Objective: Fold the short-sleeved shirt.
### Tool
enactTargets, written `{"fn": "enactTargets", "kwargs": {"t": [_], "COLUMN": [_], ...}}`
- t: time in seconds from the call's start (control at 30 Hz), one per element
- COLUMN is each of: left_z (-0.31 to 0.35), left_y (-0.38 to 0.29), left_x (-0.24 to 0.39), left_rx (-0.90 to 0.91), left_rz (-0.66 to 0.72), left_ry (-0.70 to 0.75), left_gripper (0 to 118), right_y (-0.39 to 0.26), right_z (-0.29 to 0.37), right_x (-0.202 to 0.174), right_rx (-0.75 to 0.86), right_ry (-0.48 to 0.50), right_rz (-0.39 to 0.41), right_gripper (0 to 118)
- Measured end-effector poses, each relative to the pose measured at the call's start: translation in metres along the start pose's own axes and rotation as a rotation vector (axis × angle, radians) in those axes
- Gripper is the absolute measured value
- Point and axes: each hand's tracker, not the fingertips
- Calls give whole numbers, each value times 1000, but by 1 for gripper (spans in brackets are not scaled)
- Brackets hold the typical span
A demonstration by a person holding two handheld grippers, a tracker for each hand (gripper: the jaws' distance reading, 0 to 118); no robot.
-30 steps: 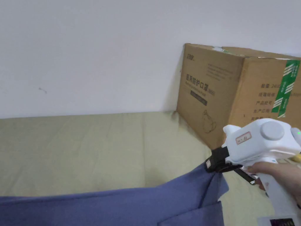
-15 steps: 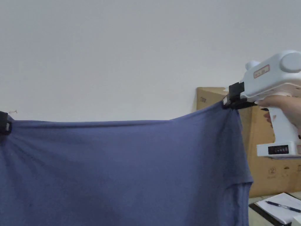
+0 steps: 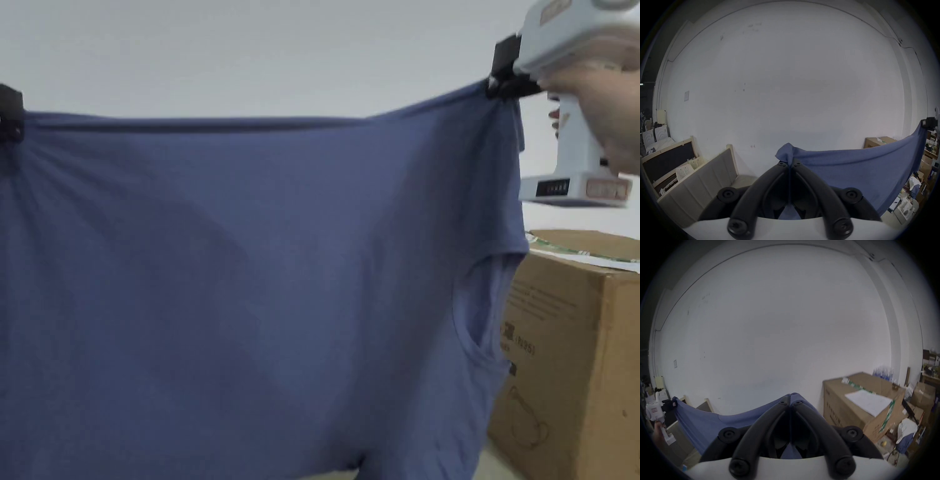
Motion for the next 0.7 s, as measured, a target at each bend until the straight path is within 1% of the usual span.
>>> {"fn": "enactTargets", "kwargs": {"t": [0.1, 0.17, 0.27, 0.3, 0.4, 0.43, 0.5, 0.57, 0.63, 0.7], "left_z": [-12, -21, -42, -49, -70, -73, -67, -45, -12, 21], "left_y": [-9, -25, -68, -87, -166, -203, -270, -342, -395, -440], "left_x": [7, 9, 10, 13, 21, 22, 26, 25, 24, 18], "left_rx": [37, 53, -14, -51, -212, -264, -391, -491, -564, -624], "left_rz": [-23, -27, 24, 27, 27, 39, 75, 111, 127, 109], "left_ry": [26, 22, -6, -1, -36, -60, -72, -83, -122, -147], "left_gripper": [0, 0, 0, 0, 0, 0, 0, 0, 0, 0], "right_y": [-1, -19, -66, -88, -178, -219, -292, -375, -439, -492], "right_z": [-5, -12, -28, -31, -46, -51, -47, -30, -3, 28], "right_x": [-10, -13, -10, -8, 3, 8, 18, 31, 44, 60], "right_rx": [36, 52, 15, -25, -153, -209, -320, -469, -588, -672], "right_ry": [-19, -37, -56, -75, -95, -100, -69, -66, -51, -13], "right_rz": [83, 135, 140, 140, 92, 66, 12, -41, -97, -126], "right_gripper": [0, 0, 0, 0, 0, 0, 0, 0, 0, 0]}}
